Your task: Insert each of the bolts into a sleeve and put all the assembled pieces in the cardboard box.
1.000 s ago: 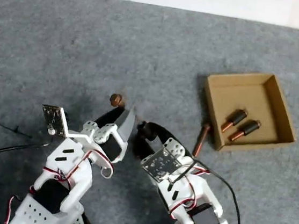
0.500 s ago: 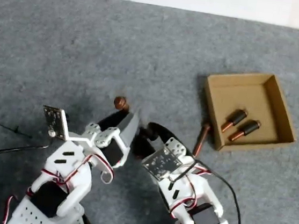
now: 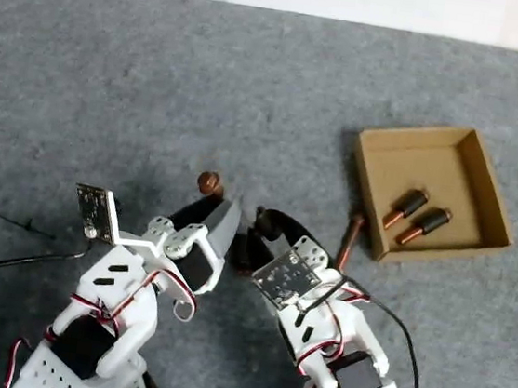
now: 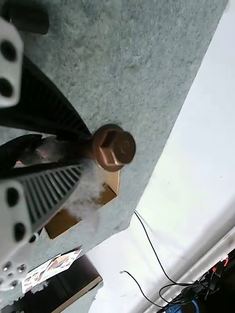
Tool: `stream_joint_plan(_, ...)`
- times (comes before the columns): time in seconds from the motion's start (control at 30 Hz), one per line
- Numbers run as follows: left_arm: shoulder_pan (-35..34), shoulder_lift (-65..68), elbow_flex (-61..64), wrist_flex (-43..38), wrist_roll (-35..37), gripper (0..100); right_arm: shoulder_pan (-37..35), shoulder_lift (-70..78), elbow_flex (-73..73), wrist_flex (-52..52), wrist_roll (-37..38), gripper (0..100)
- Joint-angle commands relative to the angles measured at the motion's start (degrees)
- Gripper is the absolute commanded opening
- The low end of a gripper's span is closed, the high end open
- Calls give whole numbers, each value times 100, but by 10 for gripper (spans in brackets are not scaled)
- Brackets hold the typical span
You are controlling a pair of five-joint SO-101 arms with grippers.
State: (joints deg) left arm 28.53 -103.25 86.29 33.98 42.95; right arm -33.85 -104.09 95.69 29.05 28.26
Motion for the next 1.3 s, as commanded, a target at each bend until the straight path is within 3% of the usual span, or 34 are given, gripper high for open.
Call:
stream_joint_plan(0.0, -119, -22, -4, 0, 9, 6, -277, -92, 857, -189, -9, 5)
stream_joint_plan(0.17, -84, -13, 101, -9, 9, 6, -312, -110, 857, -207, -9, 5)
stream_joint_plan(0.37, -75, -13, 479, -571, 18, 6, -330, -110, 857, -198, -9, 5)
stream_joint_plan(0.83, -66, -4, 690, -545, 18, 6, -312, -101, 857, -189, 18, 5)
stream_joint_plan(0.93, 259, -4, 813, -545, 9, 6, -303, -101, 857, -189, 18, 5)
stream_joint_plan(1.1, 998, -13, 1086, -554, -976, 7, -303, -101, 857, -189, 26, 5)
stream_joint_plan(1.27, 585, -13, 954, -571, -1064, 8, -119, -110, 857, -189, 9, 5)
